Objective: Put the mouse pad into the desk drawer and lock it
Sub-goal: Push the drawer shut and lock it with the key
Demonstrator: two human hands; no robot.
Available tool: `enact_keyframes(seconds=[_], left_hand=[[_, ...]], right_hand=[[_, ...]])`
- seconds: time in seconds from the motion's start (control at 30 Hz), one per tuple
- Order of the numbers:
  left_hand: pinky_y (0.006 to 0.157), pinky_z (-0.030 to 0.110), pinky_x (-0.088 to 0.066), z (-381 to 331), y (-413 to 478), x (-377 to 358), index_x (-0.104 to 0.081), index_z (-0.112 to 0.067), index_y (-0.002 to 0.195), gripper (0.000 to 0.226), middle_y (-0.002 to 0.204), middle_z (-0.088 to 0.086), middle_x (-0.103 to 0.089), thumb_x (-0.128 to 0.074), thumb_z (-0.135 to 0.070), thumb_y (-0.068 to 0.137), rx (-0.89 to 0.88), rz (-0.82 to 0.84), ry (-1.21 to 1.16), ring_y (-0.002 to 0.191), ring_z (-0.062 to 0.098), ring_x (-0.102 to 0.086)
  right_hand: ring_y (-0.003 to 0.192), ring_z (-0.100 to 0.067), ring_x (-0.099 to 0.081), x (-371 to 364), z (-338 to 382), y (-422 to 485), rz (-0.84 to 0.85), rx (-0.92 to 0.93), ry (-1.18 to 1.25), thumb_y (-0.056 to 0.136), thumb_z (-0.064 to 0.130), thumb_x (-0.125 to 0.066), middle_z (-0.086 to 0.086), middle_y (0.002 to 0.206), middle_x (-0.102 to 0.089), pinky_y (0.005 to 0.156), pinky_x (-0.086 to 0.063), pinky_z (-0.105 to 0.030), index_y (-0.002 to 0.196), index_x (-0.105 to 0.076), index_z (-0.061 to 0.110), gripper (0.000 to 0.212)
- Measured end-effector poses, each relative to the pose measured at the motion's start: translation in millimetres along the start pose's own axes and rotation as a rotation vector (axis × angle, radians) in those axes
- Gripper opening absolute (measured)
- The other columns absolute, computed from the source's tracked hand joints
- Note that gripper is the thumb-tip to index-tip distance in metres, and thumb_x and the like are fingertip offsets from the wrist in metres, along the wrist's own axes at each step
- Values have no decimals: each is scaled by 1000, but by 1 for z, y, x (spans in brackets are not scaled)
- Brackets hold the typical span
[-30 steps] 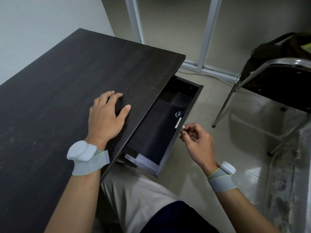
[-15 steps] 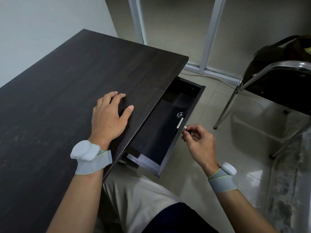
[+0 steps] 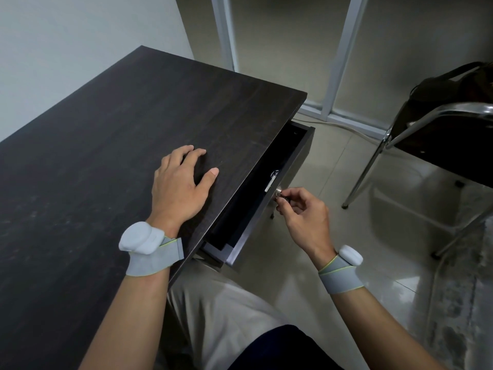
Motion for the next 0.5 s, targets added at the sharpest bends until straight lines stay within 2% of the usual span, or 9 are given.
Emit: enact_keyframes(seconds=[0.33, 0.5], left_hand=[[108, 48, -35, 1, 1, 0, -55, -29, 139, 53, 148, -2, -48, -52, -57, 95, -11, -5, 11, 137, 26, -41], [109, 46, -34, 2, 0, 1, -55, -29, 140, 53, 149, -3, -48, -52, -56, 95, -7, -12, 6, 137, 24, -41]], right_hand=[[80, -30, -76, -38, 13, 15, 68, 32, -47, 91, 17, -74, -4, 88, -78, 84, -63, -49, 87, -67, 37, 22], [76, -25, -73, -56, 20, 22, 92, 71, -75, 91, 19, -75, 2, 87, -76, 79, -63, -35, 94, -69, 31, 13]])
Point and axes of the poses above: each hand's wrist, its own y-axis towards the middle knuckle, its own x-axis out of the back of the hand, z = x × y, the point moved 9 cm from there along y, towards the middle knuckle
